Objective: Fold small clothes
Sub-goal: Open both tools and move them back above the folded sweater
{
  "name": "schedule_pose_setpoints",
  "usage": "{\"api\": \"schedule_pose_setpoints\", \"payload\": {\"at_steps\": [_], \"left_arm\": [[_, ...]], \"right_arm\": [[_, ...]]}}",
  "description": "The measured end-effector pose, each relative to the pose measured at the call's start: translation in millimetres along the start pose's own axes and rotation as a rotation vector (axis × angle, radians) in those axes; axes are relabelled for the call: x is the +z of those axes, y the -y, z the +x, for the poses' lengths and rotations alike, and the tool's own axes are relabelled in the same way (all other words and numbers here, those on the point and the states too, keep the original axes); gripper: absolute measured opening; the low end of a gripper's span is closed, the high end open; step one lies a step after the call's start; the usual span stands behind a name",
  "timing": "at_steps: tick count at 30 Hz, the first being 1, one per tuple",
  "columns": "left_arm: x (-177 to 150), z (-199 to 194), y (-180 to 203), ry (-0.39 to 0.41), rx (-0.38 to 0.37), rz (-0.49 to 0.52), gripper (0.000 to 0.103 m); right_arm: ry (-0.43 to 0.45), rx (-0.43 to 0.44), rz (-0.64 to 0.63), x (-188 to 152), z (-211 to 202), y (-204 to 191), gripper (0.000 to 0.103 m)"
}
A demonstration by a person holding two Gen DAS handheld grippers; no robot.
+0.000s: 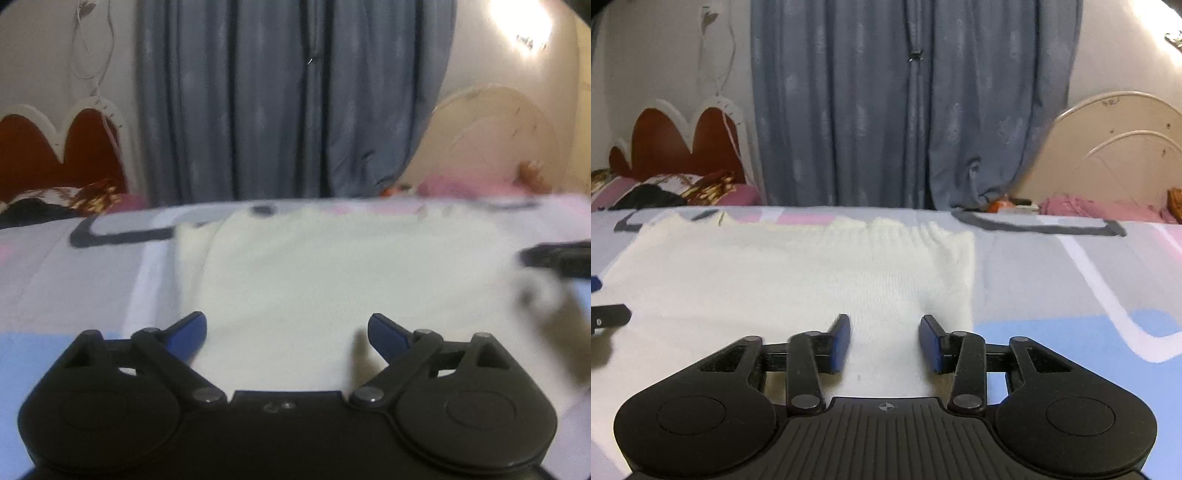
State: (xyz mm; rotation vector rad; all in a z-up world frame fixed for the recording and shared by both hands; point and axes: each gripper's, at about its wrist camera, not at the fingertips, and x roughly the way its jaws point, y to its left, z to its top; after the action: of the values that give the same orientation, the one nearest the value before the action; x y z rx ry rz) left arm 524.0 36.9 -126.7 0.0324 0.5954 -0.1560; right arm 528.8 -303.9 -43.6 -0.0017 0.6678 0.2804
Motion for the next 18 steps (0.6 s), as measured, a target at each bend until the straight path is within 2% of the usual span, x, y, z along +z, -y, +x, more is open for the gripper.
{"api": "schedule_pose_setpoints", "payload": {"at_steps": [2, 4, 6, 8, 10, 13, 15, 16, 17, 18], "left_arm": [[-0.5, -1.0, 17.0, 0.016, -0.045, -0.004, 0.097], [-8.2, 6.5, 37.9, -0.032, -0.061, 0.033, 0.096], [-25.1, 12.2, 48.7, -0.097, -0.049, 0.065, 0.095], [-36.5, 0.0, 49.0, -0.071, -0.019, 0.068, 0.094], [-37.1, -14.0, 45.1, -0.059, -0.018, 0.02, 0.091], [-35.9, -22.3, 53.0, -0.039, -0.028, -0.016, 0.091], [-38.9, -21.1, 64.5, -0.06, -0.015, -0.002, 0.084], [-41.6, -20.5, 69.0, -0.076, -0.007, 0.017, 0.081], [-45.0, -21.1, 71.4, -0.083, 0.003, 0.032, 0.084], [-48.0, -22.7, 72.2, -0.086, 0.004, 0.051, 0.085]], "right_arm": [[0.019, 0.083, -0.027, -1.4, -10.4, -21.1, 0.041], [-0.024, 0.135, -0.078, -13.9, -11.7, -45.8, 0.041], [-0.087, 0.122, -0.12, -31.7, -5.5, -61.7, 0.041], [-0.059, 0.101, -0.136, -45.9, -18.5, -61.3, 0.041], [-0.052, 0.085, -0.111, -48.1, -33.7, -56.4, 0.041], [-0.019, 0.134, -0.073, -54.7, -54.7, -56.1, 0.041], [-0.035, 0.158, -0.102, -58.7, -54.7, -67.7, 0.041], [-0.043, 0.147, -0.108, -62.9, -53.7, -73.2, 0.035], [-0.059, 0.132, -0.114, -67.8, -53.1, -77.0, 0.03], [-0.06, 0.126, -0.121, -67.3, -55.2, -78.6, 0.03]]}}
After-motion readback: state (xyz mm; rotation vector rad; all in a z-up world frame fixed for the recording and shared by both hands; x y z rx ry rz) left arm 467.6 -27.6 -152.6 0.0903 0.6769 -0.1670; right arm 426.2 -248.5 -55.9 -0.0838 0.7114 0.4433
